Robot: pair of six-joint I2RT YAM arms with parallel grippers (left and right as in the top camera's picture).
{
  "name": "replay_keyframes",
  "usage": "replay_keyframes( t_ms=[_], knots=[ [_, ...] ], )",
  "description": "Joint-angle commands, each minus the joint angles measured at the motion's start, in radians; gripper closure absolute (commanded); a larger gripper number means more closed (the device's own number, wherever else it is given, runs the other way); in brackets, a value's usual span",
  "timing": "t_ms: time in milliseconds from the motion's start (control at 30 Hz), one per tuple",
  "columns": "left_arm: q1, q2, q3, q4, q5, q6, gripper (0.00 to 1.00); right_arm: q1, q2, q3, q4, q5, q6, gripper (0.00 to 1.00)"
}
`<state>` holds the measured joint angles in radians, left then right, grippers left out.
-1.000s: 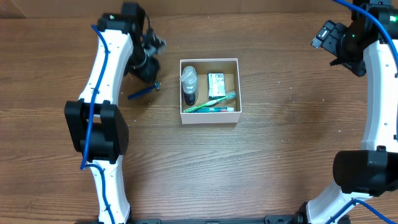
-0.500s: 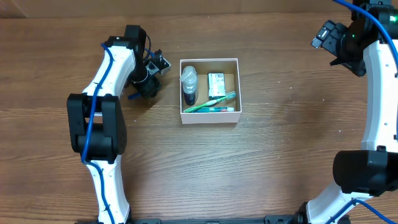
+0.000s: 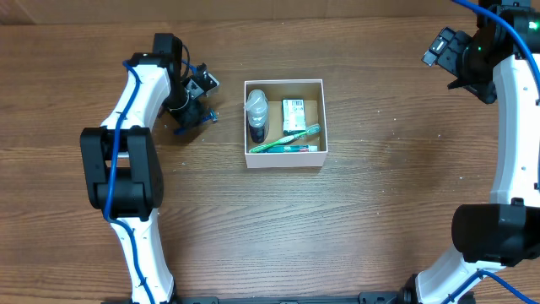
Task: Pack container
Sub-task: 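Lower the left gripper onto the blue razor handle and grasp it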
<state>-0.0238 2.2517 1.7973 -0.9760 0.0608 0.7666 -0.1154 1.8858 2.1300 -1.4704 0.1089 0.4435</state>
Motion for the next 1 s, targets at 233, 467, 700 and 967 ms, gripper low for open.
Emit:
replay_keyframes(
  t_ms=[233,467,700,967],
  knots=[
    [0.018,0.013,-0.012,-0.072,0.026,0.022,0.44,-0.001,-0.005,0.008,0.002,0.01,-0.001,0.0],
    [0.018,0.018,-0.031,-0.067,0.024,0.015,0.46,-0.001,-0.005,0.008,0.002,0.01,-0.001,0.0],
    [0.018,0.018,-0.084,-0.017,0.008,0.015,0.47,-0.001,-0.005,0.008,0.002,0.01,-0.001,0.0],
    [0.018,0.018,-0.134,0.018,0.01,0.014,0.59,-0.001,-0.005,0.008,0.002,0.01,-0.001,0.0]
  ],
)
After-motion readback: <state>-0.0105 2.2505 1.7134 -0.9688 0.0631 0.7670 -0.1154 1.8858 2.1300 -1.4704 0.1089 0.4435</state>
